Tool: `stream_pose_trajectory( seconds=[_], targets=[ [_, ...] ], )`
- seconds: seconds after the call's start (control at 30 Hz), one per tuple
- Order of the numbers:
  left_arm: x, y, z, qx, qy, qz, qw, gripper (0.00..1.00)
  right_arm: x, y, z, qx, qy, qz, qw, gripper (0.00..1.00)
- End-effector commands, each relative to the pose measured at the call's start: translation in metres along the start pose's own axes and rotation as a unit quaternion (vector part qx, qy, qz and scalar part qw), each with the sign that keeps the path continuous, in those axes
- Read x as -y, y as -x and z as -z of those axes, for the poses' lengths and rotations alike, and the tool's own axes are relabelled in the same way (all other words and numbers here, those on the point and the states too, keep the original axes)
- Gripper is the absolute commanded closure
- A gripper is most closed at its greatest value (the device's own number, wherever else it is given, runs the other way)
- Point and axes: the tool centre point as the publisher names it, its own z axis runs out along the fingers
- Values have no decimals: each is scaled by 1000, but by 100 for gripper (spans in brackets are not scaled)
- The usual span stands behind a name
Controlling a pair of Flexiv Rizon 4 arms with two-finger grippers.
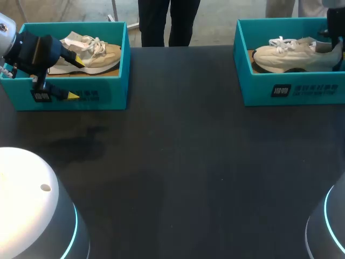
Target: Take the shoe out of the shoebox, open the shoe tongue, remove and reinsert the insole, then place the shoe into the shoebox
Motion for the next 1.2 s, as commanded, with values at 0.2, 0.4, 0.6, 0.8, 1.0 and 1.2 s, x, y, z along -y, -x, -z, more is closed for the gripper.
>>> stream_pose_trajectory(
  seconds=[0.2, 0.4, 0.6, 0.8, 1.0, 1.2],
  targets=[
    [0, -1, 0, 0, 1, 0, 1000, 0, 1, 5, -1, -2, 11, 11, 1000, 100],
    [0, -1, 0, 0, 1, 0, 1000, 0, 3, 9, 0, -6, 11, 14, 1000, 100],
    [0, -1, 0, 0, 1, 0, 1000, 0, 7, 16, 9, -4, 20, 18, 1000, 100],
    [0, -1, 0, 0, 1, 0, 1000, 0, 14, 21, 13, -3, 29, 30, 999, 100],
    [0, -1, 0, 0, 1, 0, 1000, 0, 20, 24, 15, -1, 36, 46, 998, 100],
    [0, -1, 0, 0, 1, 0, 1000, 0, 22, 28, 19, -2, 44, 62, 997, 100]
  ],
)
